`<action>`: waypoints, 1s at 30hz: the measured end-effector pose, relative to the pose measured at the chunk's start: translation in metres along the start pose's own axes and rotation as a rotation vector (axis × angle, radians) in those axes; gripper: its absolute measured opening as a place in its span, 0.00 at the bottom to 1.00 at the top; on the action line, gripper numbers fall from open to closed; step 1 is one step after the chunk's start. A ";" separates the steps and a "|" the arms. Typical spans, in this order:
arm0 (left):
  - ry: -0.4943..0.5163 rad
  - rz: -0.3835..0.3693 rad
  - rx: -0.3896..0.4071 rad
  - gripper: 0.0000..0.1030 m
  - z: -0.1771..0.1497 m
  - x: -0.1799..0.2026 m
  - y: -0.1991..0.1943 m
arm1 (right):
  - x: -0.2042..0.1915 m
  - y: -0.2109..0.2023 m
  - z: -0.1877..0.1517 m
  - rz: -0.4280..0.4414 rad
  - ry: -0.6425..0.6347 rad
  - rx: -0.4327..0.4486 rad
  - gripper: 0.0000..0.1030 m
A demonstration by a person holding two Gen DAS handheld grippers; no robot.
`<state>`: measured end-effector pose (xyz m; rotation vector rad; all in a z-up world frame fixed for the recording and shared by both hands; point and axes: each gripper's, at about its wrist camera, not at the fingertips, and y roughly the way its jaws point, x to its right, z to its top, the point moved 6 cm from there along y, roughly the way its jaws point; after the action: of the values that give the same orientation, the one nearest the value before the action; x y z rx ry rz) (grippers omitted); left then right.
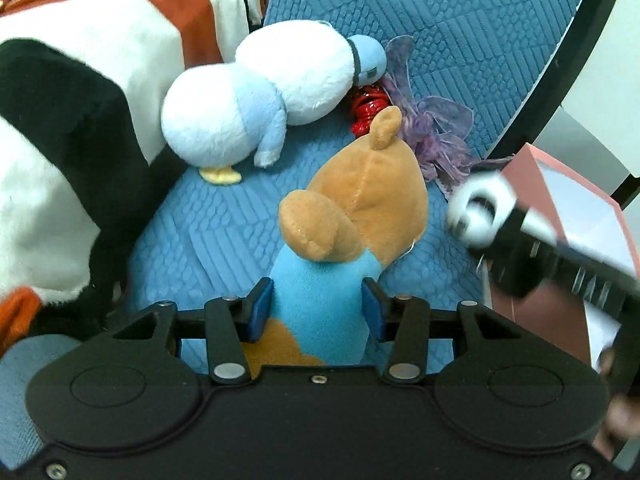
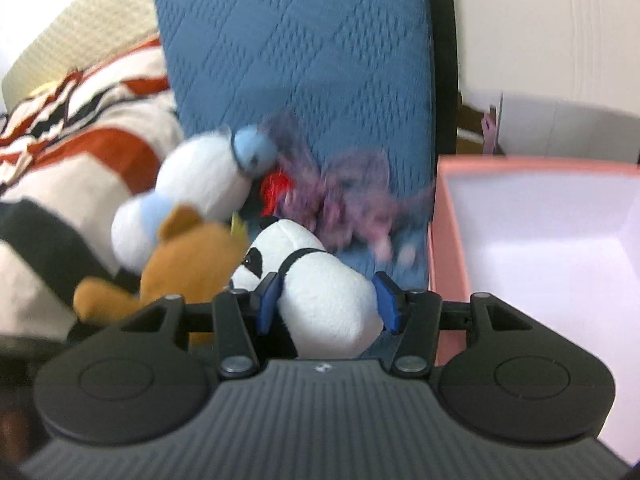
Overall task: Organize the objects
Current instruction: 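Lift the bear and panda and carry both toward the pink box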
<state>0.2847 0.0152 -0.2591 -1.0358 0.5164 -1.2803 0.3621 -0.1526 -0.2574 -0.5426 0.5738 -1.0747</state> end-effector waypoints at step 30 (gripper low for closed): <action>0.188 -0.101 -0.079 0.51 -0.007 0.026 0.050 | -0.043 0.021 -0.096 0.053 -0.167 -0.282 0.52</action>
<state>0.3117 -0.0142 -0.2992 -1.0229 0.6696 -1.4652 0.2962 -0.1177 -0.3346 -0.8508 0.5925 -0.8932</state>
